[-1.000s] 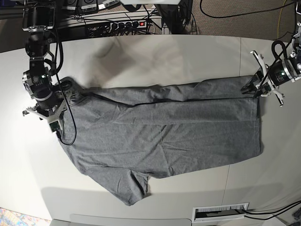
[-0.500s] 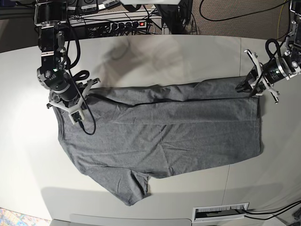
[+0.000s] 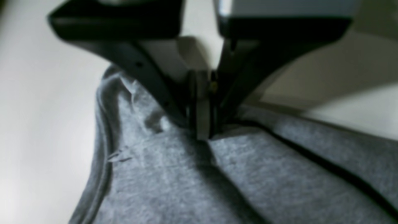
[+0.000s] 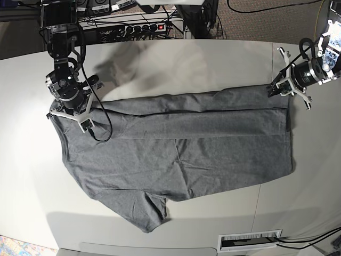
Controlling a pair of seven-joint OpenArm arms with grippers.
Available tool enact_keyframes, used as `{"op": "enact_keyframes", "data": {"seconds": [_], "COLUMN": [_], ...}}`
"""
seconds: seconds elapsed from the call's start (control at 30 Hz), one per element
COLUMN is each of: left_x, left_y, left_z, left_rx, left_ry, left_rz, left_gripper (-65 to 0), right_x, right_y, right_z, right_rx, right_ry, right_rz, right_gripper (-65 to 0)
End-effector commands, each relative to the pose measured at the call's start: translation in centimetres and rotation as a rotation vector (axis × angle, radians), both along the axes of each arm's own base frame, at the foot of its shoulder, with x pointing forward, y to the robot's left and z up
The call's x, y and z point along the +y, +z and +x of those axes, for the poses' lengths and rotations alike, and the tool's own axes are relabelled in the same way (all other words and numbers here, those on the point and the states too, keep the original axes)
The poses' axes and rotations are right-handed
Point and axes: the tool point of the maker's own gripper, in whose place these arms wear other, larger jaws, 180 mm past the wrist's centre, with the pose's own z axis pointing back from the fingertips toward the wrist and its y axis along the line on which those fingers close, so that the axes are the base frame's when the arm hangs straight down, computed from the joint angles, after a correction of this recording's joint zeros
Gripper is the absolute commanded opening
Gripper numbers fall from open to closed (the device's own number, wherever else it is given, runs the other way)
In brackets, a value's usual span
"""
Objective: Fold the T-shirt properly
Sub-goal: 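Lower the folded collar edge onto the shirt and open both grippers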
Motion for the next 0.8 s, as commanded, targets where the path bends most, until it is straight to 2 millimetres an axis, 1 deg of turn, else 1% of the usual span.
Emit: {"op": "enact_keyframes", "data": {"seconds": [0.0,0.13,0.2,0.3,0.43,0.57,0.67,0.77], "left_x": [0.9,2.7,3.3,3.8,3.9,4.5,5.9,7.1], "left_y": [1.0,0.2,-0.1,-0.4,-0.5,-0.9,-1.2,-0.7], "left_z": [0.8,1.2,1.1,1.0,1.0,0.7,0.5,0.7], "left_rx": [-0.033,-0.039,-0.04,-0.034,-0.034,-0.025,-0.006,-0.006], "left_ry": [-0.006,0.05,0.068,0.079,0.076,0.056,0.051,0.043], "left_rz": [0.016,0.041,0.032,0.025,0.033,0.086,0.159,0.198], "left_gripper": [-65.0,-65.0,-65.0,-65.0,-65.0,-65.0,-65.0,-65.0], "right_x": [-1.1,-2.2,-2.8,-3.6,-4.3,-4.6,-4.5,-4.3], "right_y": [1.6,2.7,3.2,3.8,4.6,5.2,5.3,5.4], "right_z": [1.1,1.9,2.1,2.3,2.8,3.3,3.4,3.5], "right_rx": [-0.042,-0.064,-0.07,-0.076,-0.091,-0.104,-0.11,-0.116], "right_ry": [0.0,0.002,0.004,0.006,0.007,0.005,0.01,0.014], "right_rz": [-0.033,-0.066,-0.084,-0.107,-0.128,-0.133,-0.13,-0.127], "right_gripper": [-65.0,-65.0,-65.0,-65.0,-65.0,-65.0,-65.0,-65.0]}}
